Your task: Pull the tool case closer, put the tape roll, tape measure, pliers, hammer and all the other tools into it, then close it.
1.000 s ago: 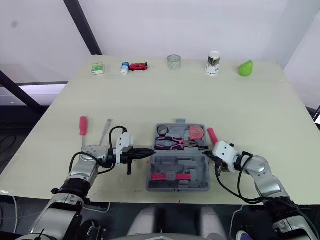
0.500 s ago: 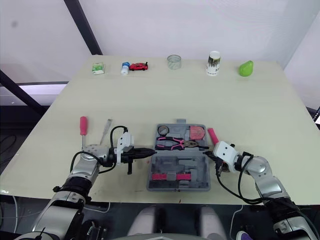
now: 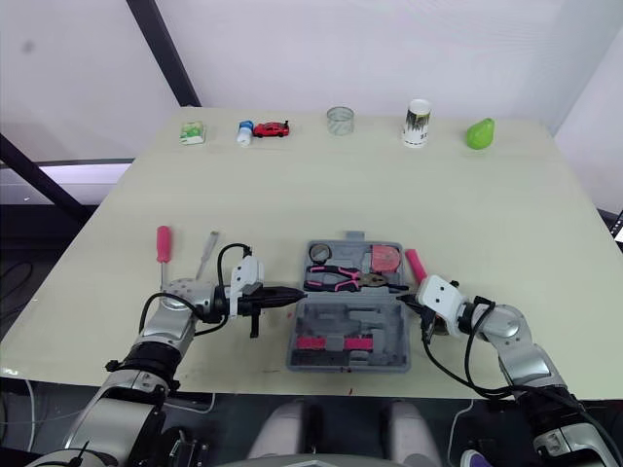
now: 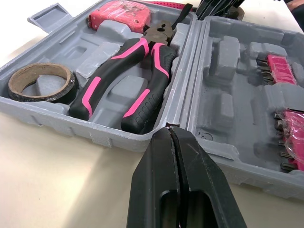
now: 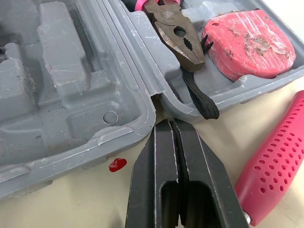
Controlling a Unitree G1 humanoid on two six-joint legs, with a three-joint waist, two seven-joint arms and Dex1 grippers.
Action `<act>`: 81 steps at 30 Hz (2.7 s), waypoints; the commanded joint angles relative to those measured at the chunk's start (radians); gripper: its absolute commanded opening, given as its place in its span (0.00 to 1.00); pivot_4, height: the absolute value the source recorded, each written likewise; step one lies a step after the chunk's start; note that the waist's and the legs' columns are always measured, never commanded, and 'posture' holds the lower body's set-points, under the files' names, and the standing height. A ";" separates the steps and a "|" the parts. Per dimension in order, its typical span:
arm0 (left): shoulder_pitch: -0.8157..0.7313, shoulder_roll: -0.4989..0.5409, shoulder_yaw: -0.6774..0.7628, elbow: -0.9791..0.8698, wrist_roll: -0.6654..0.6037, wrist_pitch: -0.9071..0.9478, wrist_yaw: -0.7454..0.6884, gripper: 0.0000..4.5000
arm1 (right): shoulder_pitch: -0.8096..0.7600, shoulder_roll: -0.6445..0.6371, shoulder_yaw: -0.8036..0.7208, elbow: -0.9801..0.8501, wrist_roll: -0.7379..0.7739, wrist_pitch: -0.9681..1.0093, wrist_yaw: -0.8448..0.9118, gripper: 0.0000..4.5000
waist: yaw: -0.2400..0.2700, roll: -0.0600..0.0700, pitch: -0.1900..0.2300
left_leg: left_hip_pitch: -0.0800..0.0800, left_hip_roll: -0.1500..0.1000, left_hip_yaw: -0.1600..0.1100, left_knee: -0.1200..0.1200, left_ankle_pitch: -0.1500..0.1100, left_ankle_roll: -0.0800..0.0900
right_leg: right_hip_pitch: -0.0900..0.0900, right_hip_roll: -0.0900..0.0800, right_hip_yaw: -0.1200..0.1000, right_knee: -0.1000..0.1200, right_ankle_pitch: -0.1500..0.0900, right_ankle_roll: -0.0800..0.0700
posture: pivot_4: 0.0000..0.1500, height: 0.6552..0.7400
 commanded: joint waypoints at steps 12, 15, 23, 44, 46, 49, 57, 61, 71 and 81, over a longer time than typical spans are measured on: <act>-0.003 -0.024 -0.019 0.009 0.005 -0.025 -0.005 0.01 | 0.001 0.003 0.000 -0.056 0.020 -0.010 0.011 0.00 | 0.000 0.000 0.000 | 0.000 0.000 0.000 0.000 0.000 0.000 | 0.000 0.000 0.000 0.000 0.000 0.000 | 1.00 1.00; 0.001 -0.022 -0.016 0.008 0.003 -0.026 -0.005 0.01 | -0.001 0.006 -0.001 -0.056 0.020 -0.014 0.007 0.00 | 0.000 0.000 0.000 | 0.000 0.000 0.000 0.000 0.000 0.000 | 0.000 0.000 0.000 0.000 0.000 0.000 | 1.00 1.00; 0.008 0.002 0.000 0.007 0.000 -0.027 -0.009 0.01 | -0.017 0.026 0.002 -0.051 0.023 -0.039 0.002 0.00 | -0.007 0.000 0.000 | 0.000 0.000 0.000 0.000 0.000 0.000 | 0.000 0.000 0.000 0.000 0.000 0.000 | 1.00 1.00; 0.006 0.022 0.001 -0.006 -0.003 -0.012 -0.013 0.01 | -0.018 0.037 0.005 -0.026 0.018 -0.063 0.007 0.00 | -0.012 0.000 0.000 | 0.000 0.000 -0.001 0.000 0.000 0.000 | 0.000 0.001 0.000 0.000 0.000 0.000 | 1.00 1.00; 0.005 0.023 0.001 -0.007 -0.003 -0.012 -0.014 0.01 | -0.017 0.038 0.005 -0.027 0.019 -0.061 0.009 0.00 | -0.011 0.000 0.000 | 0.000 0.000 -0.001 0.000 0.000 0.000 | 0.000 0.001 0.000 0.000 0.000 0.000 | 1.00 1.00; 0.003 0.024 0.001 -0.005 -0.002 -0.013 -0.014 0.01 | -0.016 0.040 0.008 -0.026 0.020 -0.059 0.014 0.00 | -0.011 0.000 0.000 | 0.000 0.000 -0.001 0.000 0.000 0.000 | 0.000 0.001 0.000 0.000 0.000 0.000 | 1.00 1.00; 0.005 0.025 0.002 -0.012 -0.004 -0.009 -0.014 0.01 | -0.024 0.044 0.011 -0.012 0.011 -0.071 0.009 0.00 | -0.011 0.000 0.000 | 0.000 0.000 -0.001 0.000 0.000 0.000 | 0.000 0.001 0.000 0.000 0.000 0.000 | 1.00 1.00; 0.010 0.025 0.001 -0.020 -0.005 -0.006 -0.015 0.01 | -0.028 0.045 0.011 -0.009 0.010 -0.071 0.009 0.00 | -0.011 0.000 0.000 | 0.000 0.000 -0.001 0.000 0.000 0.000 | 0.000 0.001 0.000 0.000 0.000 0.000 | 1.00 1.00; -0.002 0.034 0.013 -0.013 -0.012 -0.005 -0.017 0.01 | -0.020 0.032 0.002 -0.006 -0.007 -0.068 -0.007 0.00 | -0.012 0.000 0.000 | 0.000 0.000 -0.001 0.000 0.000 0.000 | 0.000 0.001 0.000 0.000 0.000 0.000 | 1.00 1.00; -0.009 0.035 0.016 0.021 -0.006 -0.029 -0.016 0.01 | -0.017 0.032 0.007 -0.008 -0.012 -0.068 -0.006 0.00 | -0.011 0.000 0.000 | 0.000 0.000 -0.001 0.000 0.000 0.000 | 0.000 0.001 0.000 0.000 0.000 0.000 | 1.00 1.00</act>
